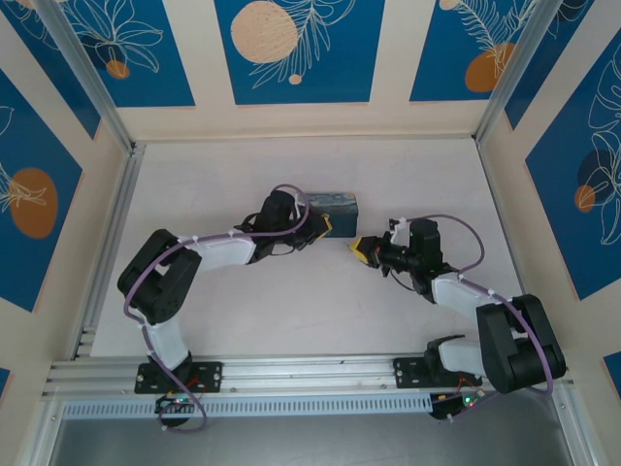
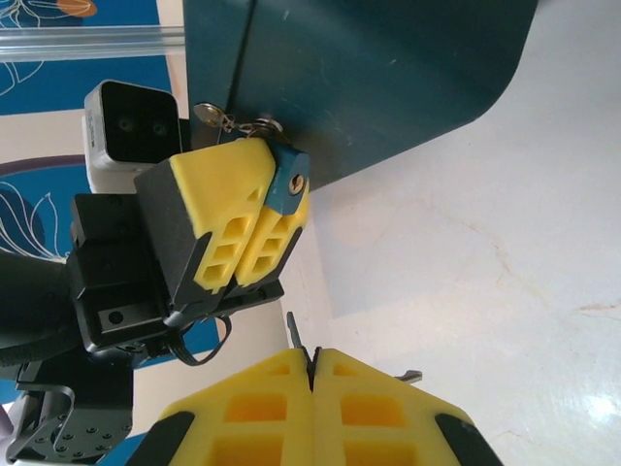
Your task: Unlock the padlock with the key
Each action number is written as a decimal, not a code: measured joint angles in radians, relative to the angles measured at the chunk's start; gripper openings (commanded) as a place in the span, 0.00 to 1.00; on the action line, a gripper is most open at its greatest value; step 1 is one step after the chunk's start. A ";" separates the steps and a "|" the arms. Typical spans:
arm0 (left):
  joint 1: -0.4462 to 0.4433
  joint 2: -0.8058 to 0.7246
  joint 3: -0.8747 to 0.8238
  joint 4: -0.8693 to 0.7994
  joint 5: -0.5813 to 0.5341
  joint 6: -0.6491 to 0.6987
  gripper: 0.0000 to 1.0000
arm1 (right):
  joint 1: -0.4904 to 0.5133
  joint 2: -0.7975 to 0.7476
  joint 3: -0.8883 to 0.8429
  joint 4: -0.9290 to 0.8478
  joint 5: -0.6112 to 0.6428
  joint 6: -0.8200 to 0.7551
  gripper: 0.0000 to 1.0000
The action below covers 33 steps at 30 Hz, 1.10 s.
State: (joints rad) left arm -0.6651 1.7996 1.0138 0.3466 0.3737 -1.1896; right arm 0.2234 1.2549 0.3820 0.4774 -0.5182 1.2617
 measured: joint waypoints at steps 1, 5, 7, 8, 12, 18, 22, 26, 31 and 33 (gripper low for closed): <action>0.000 -0.001 0.002 0.002 0.005 -0.008 0.00 | 0.000 0.006 -0.006 0.015 0.005 0.006 0.00; 0.003 -0.003 0.010 0.013 0.020 -0.036 0.00 | 0.000 0.036 -0.019 0.068 0.020 0.041 0.00; 0.005 -0.004 0.010 0.026 0.027 -0.054 0.00 | 0.000 0.055 -0.019 0.100 0.023 0.055 0.00; 0.006 -0.004 0.010 0.033 0.030 -0.063 0.00 | 0.000 0.061 -0.019 0.110 0.023 0.062 0.00; 0.010 -0.005 0.009 0.070 0.046 -0.101 0.00 | 0.009 0.074 -0.016 0.148 0.024 0.079 0.00; 0.014 -0.005 0.008 0.118 0.058 -0.148 0.00 | 0.013 0.085 0.009 0.171 0.025 0.085 0.00; 0.015 -0.005 0.008 0.126 0.064 -0.163 0.00 | 0.018 0.092 0.021 0.192 0.025 0.092 0.00; 0.015 -0.005 0.008 0.125 0.064 -0.164 0.00 | 0.020 0.102 0.031 0.206 0.029 0.096 0.00; 0.015 -0.005 0.008 0.125 0.064 -0.166 0.00 | 0.020 0.123 0.048 0.215 0.036 0.101 0.00; 0.015 -0.005 0.008 0.125 0.065 -0.166 0.00 | 0.020 0.130 0.050 0.220 0.039 0.104 0.00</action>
State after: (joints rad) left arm -0.6498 1.7950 1.0218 0.4713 0.4385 -1.3552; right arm 0.2432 1.3846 0.4324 0.6971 -0.4793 1.3655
